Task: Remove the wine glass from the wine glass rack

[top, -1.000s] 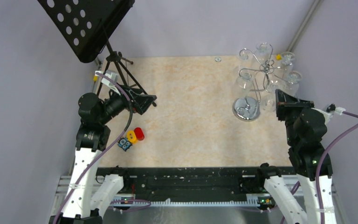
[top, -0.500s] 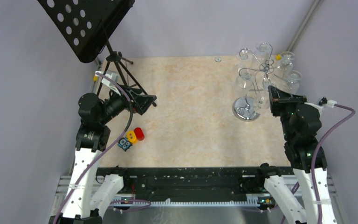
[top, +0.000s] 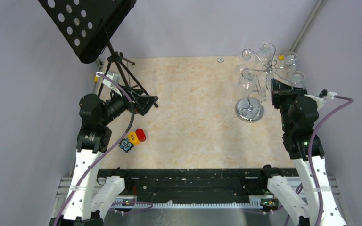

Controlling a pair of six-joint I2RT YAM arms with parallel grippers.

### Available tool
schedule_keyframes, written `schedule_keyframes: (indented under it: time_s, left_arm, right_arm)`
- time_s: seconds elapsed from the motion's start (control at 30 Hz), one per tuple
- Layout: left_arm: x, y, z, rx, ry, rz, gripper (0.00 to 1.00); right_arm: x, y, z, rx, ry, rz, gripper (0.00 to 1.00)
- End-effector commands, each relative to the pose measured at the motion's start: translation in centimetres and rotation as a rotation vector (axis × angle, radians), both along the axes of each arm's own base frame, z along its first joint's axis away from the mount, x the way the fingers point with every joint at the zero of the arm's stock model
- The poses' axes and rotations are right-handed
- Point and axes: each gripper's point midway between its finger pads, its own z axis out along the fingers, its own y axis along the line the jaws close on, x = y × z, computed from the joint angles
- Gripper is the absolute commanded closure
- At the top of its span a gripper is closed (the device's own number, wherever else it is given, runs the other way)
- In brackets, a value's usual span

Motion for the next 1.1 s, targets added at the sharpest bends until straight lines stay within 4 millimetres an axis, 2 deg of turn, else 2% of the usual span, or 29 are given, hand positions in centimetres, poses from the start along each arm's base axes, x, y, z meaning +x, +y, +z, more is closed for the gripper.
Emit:
schedule_keyframes:
  time_s: [0.0,0.23,0.43,0.77,1.07]
  left_arm:
    - [-0.3,-0.1,0.8,0.004,-0.034,-0.004,0.02]
    - [-0.2,-0.1,0.7,0.004,-0.029,-0.002,0.02]
    - [0.0,0.2,0.7,0.001,-0.025,0.021,0.02]
    - [0.4,0.7,0.8,-0.010,-0.017,0.064,0.02]
    - [1.6,2.7,0.4,-0.051,0.038,0.218,0.02]
  right_arm:
    - [0.1,-1.9,3.5,-0.005,-0.113,-0.099,1.00]
    - [-0.7,-3.7,4.2,-0.007,-0.110,-0.197,1.00]
    - [-2.7,-5.0,5.4,-0.009,-0.112,-0.255,1.00]
    - [-5.3,-4.7,6.2,-0.006,-0.108,-0.216,1.00]
    - [-8.4,-4.0,6.1,-0.025,-0.090,-0.154,1.00]
